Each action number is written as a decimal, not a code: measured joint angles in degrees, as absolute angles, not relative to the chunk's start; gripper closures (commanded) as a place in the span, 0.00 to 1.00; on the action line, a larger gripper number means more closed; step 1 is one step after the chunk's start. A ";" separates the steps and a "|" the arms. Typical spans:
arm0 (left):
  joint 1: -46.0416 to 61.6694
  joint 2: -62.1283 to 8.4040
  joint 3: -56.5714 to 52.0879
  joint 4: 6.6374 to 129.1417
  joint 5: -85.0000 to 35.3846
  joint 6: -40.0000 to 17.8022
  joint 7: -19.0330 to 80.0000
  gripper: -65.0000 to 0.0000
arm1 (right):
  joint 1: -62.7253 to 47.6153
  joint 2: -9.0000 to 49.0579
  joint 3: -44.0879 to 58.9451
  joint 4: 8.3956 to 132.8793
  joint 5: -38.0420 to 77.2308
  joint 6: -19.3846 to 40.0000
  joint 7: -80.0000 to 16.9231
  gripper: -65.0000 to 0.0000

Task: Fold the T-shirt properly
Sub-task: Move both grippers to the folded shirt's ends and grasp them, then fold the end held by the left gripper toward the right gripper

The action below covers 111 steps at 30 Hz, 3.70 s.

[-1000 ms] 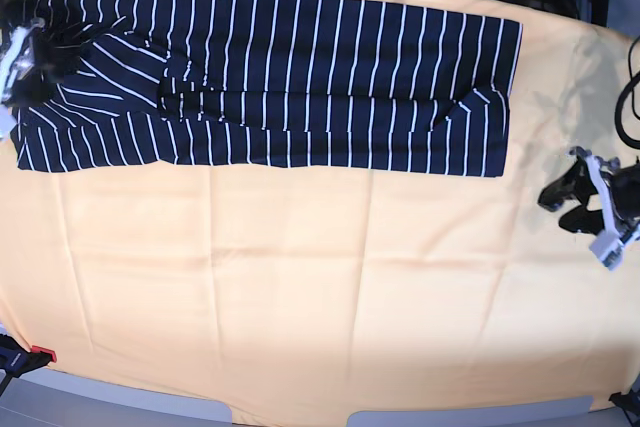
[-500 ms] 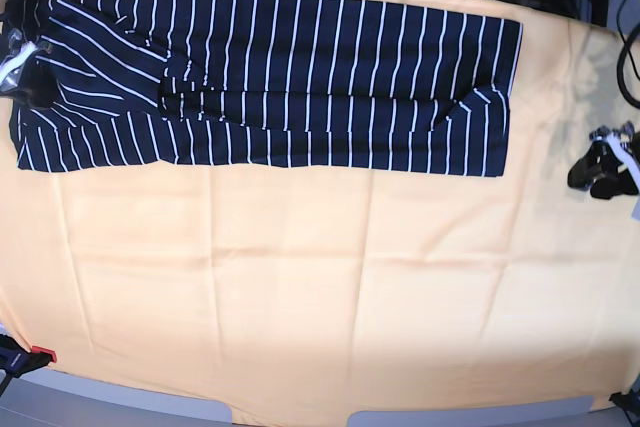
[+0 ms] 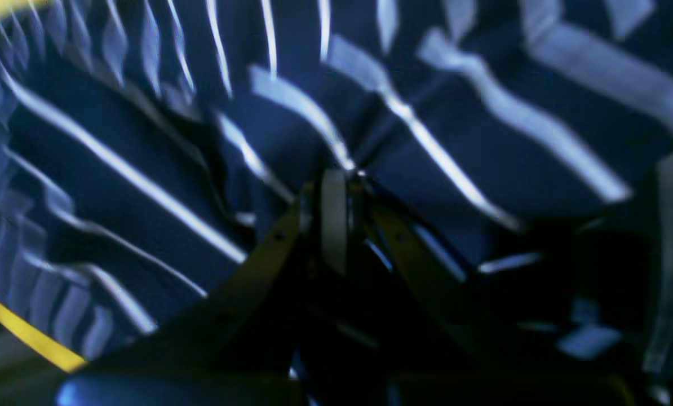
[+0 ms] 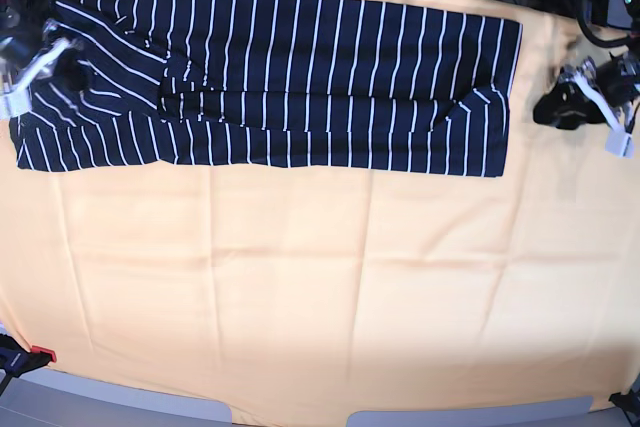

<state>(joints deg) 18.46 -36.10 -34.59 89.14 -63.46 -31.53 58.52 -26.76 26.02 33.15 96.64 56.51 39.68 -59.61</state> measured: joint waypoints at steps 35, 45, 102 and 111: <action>19.03 -27.20 -21.80 89.52 -64.60 -32.23 52.73 0.49 | -25.82 26.48 29.76 96.75 50.96 39.64 -55.90 1.00; 19.20 -25.89 -21.61 89.45 -65.04 -34.54 55.27 1.00 | -25.82 26.50 29.76 96.75 52.05 39.66 -56.21 1.00; 15.55 -17.41 -8.93 108.62 -65.54 -39.51 51.44 1.00 | -26.00 25.52 29.67 105.12 54.87 39.53 -57.63 0.93; 14.46 -11.20 -6.00 108.53 -60.82 -39.51 51.11 1.00 | -26.00 25.52 29.67 105.12 54.87 39.53 -57.67 0.93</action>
